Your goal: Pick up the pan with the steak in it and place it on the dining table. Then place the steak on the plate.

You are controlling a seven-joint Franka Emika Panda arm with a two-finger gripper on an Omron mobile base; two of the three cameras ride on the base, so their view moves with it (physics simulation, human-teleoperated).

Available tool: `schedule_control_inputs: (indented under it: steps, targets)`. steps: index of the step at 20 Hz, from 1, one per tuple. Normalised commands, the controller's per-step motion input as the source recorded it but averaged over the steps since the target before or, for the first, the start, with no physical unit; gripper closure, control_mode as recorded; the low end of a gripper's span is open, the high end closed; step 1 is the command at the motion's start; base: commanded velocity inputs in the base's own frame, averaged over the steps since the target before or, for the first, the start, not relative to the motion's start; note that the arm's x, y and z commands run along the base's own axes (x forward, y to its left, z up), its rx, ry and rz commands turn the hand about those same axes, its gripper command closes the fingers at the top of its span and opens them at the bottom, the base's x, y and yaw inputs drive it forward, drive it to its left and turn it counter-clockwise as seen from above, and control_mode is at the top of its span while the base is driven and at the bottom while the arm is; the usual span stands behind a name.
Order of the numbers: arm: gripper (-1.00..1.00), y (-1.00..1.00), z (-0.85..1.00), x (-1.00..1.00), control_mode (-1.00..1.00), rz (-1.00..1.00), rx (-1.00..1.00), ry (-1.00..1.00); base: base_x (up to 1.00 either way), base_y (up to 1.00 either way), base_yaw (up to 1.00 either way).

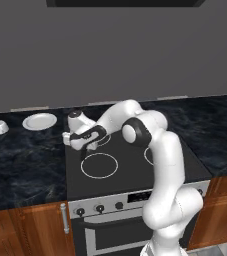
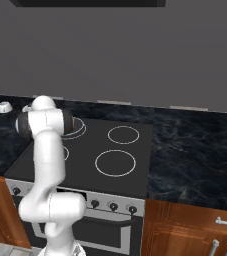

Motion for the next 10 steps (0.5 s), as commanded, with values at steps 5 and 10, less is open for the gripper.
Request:
schedule_control_inputs:
  steps: [5,10]
  targets:
    - [1.00,0.00,-0.20,-0.05,-1.00,0.00,-0.01,-0.01,0.00,0.00,0.00]
    - [1.00,0.00,0.02,-0.02,-1.00,-0.01,0.01,-0.01,0.00,0.00,0.00]
